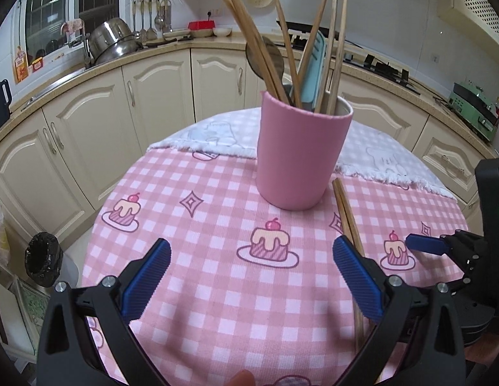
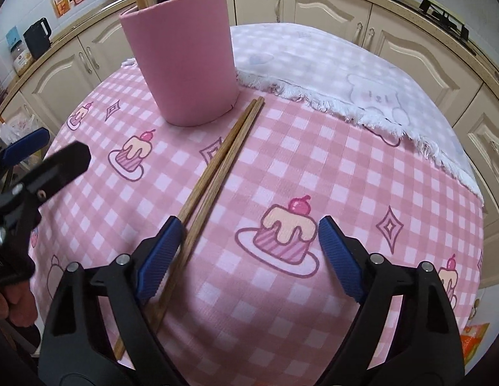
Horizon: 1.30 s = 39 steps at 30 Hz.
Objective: Organize utensils
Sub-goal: 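Grasp one chopstick with the left tool while the right tool grasps another, then lift both held chopsticks up over the pink cup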
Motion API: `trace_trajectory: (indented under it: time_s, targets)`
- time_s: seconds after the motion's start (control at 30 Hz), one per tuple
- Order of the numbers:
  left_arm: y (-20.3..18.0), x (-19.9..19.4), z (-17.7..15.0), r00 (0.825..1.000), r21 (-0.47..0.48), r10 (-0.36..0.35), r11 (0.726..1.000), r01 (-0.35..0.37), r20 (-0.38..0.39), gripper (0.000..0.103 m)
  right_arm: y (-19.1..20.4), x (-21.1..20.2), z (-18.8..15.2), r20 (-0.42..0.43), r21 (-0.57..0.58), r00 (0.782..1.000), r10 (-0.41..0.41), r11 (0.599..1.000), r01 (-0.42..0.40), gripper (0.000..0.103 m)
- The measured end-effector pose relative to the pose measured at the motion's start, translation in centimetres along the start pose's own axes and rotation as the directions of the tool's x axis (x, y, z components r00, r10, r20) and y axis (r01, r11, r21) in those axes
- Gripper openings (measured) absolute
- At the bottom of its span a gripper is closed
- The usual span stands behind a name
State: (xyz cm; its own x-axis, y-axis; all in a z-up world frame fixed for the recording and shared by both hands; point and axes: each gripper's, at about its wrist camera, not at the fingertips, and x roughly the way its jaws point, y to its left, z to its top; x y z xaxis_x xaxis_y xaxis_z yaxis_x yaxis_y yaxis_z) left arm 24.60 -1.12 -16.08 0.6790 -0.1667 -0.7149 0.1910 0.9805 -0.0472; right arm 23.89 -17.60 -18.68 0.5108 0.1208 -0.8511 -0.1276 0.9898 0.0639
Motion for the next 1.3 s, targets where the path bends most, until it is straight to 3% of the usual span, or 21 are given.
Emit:
trace_trajectory:
  time_s: [0.37, 0.47, 0.6, 0.77, 1.0, 1.17, 1.27, 1.3]
  targets:
    - [-0.8, 1.0, -0.1, 0.999, -0.002, -0.009, 1.000, 0.009, -0.040, 0.099, 0.9, 0.8, 0.5, -0.003, -0.043, 0.999, -0.038, 0.998, 0.037, 0.080]
    - [-1.0, 1.1, -0.1, 0.998, 0.003, -0.019, 1.000, 0.019, -0.052, 0.099, 0.4, 0.4, 0.2, 0.001, -0.066, 0.999, -0.036, 0.997, 0.036, 0.068]
    - [-2.7, 1.5, 0.1, 0.996, 0.067, -0.054, 0.996, 0.059, -0.069, 0.099, -1.7, -0.4, -0.4, 0.001, -0.066, 0.999, -0.042, 0.997, 0.042, 0.060]
    - [-5.2, 3.7, -0.1, 0.987, 0.152, -0.076, 0.984, 0.098, -0.143, 0.099, -4.0, -0.8, -0.4, -0.004, -0.060, 1.000, -0.009, 0.998, 0.009, 0.060]
    - [-6.9, 6.3, 0.2, 0.977, 0.220, -0.045, 0.971, 0.091, -0.208, 0.098, -5.0, -0.5, 0.2, 0.000, -0.029, 1.000, 0.011, 1.000, -0.011, 0.058]
    - [-7.8, 7.1, 0.7, 0.966, 0.256, -0.074, 0.957, 0.139, -0.250, 0.079, -5.0, 0.3, 1.6, -0.003, -0.028, 1.000, 0.014, 1.000, -0.015, 0.048]
    - [-8.5, 7.3, 1.3, 0.956, 0.280, -0.102, 0.943, 0.181, -0.273, 0.061, -4.5, 0.8, 2.5, -0.011, -0.037, 1.000, 0.004, 0.999, -0.005, 0.040]
    - [-8.9, 7.2, 1.4, 0.954, 0.293, -0.111, 0.936, 0.195, -0.279, 0.050, -4.3, 0.9, 2.7, -0.014, -0.046, 1.000, 0.000, 0.999, -0.001, 0.038]
